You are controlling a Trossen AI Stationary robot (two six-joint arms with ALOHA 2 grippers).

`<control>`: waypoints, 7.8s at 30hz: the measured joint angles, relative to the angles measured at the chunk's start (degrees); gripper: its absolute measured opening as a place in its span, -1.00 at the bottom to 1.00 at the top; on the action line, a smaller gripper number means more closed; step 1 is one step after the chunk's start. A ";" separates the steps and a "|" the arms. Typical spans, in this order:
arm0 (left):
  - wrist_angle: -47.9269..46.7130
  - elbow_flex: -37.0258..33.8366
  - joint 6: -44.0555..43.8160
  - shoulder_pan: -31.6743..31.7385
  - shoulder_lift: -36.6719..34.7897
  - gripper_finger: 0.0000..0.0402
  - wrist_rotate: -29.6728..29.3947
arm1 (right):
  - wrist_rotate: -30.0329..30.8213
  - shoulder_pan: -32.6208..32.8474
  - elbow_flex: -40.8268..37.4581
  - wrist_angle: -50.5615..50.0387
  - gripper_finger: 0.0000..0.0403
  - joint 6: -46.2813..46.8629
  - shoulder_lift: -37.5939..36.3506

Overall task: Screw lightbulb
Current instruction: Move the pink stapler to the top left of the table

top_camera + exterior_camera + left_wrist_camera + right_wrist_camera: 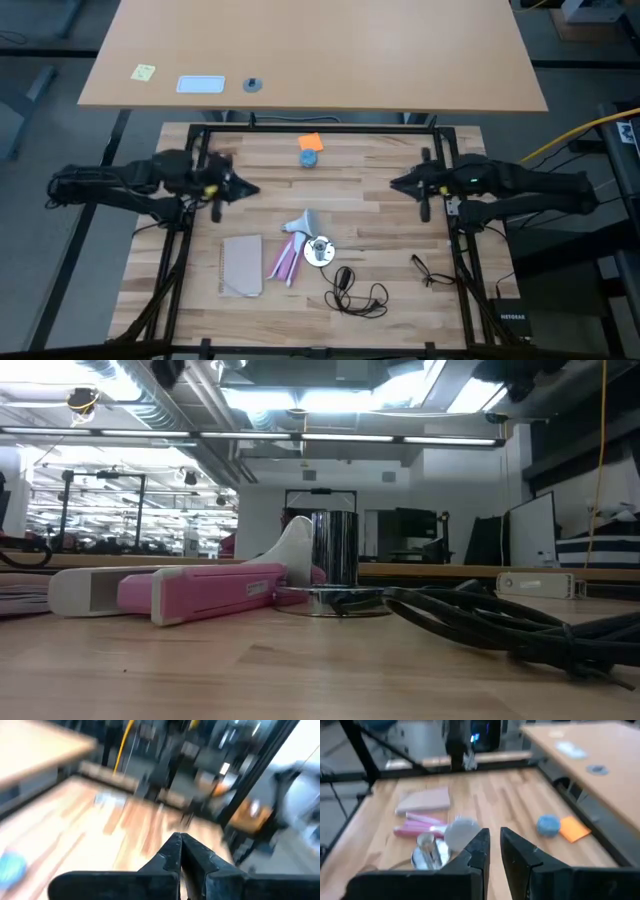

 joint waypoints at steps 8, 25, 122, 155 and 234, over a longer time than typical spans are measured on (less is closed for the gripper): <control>-7.28 0.00 -6.58 -0.28 9.69 -1.00 0.14 | 0.49 0.00 -0.04 4.91 -0.75 -0.48 10.66; -7.41 0.00 -23.65 -12.67 29.88 -1.00 3.39 | -5.95 0.00 -0.04 7.87 -0.75 -0.52 21.32; -8.46 -0.04 -43.76 -10.13 29.73 -0.84 12.36 | -5.99 0.04 -0.04 8.39 -0.75 -0.61 21.32; 8.92 0.07 11.49 -14.23 38.92 0.00 0.64 | -5.97 0.04 -0.04 8.33 -0.75 -2.08 21.32; 12.56 0.11 25.20 -16.42 51.92 -0.18 6.40 | -5.94 0.04 -0.02 8.48 -0.75 -2.08 21.32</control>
